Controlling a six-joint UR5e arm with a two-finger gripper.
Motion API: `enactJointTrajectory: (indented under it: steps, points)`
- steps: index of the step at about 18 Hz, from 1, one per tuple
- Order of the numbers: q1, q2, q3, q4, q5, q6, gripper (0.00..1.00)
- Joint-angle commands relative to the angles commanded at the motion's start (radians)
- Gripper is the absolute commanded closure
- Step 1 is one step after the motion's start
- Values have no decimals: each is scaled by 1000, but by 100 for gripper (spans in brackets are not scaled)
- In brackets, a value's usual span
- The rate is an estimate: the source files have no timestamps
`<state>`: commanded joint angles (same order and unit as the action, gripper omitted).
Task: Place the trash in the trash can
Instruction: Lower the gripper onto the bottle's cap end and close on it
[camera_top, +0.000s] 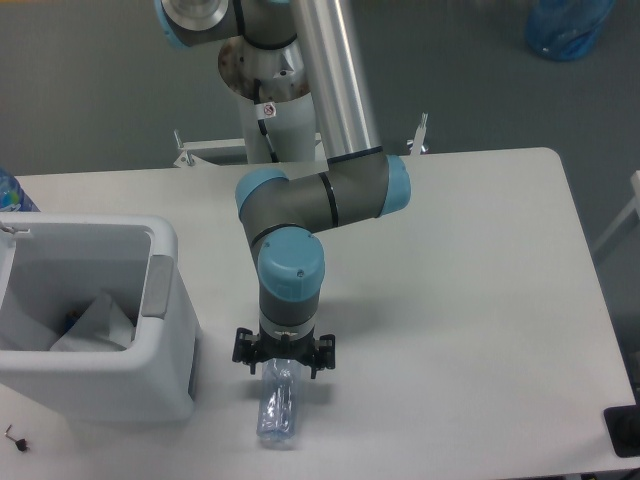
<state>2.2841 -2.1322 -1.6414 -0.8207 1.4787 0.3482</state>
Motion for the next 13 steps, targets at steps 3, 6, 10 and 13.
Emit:
enactJointTrajectory:
  steps: [3, 6, 10, 13]
  points:
    - [-5, -3, 0, 5, 0, -3, 0]
    - [-5, -11, 0, 8, 0, -3, 0]
    - [-6, -28, 8, 11, 2, -5, 0]
    - [-6, -34, 11, 12, 14, -5, 0]
